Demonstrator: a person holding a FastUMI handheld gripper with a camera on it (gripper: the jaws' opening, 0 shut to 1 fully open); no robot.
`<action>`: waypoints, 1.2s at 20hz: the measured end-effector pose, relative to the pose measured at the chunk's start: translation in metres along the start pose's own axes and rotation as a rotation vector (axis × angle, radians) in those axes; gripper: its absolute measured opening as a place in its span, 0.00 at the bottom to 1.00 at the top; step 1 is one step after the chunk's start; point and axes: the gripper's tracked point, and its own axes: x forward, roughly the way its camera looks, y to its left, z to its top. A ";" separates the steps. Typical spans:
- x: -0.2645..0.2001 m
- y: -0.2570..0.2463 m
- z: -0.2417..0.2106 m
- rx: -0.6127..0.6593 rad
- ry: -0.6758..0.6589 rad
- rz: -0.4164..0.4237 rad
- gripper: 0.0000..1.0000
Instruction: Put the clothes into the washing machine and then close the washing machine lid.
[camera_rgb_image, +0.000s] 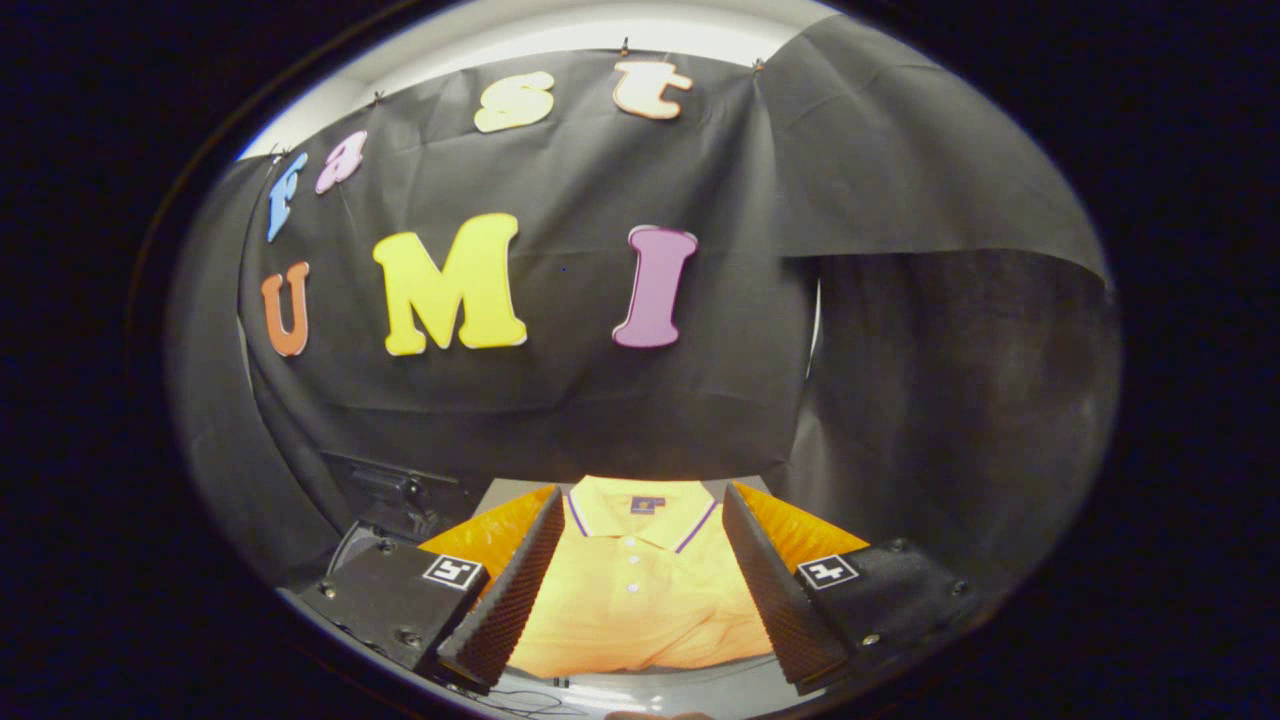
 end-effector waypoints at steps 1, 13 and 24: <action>0.014 0.001 -0.005 0.001 0.030 0.004 0.99; 0.087 0.005 -0.110 0.065 0.448 0.018 0.99; 0.091 0.011 -0.128 -0.011 0.509 0.022 0.83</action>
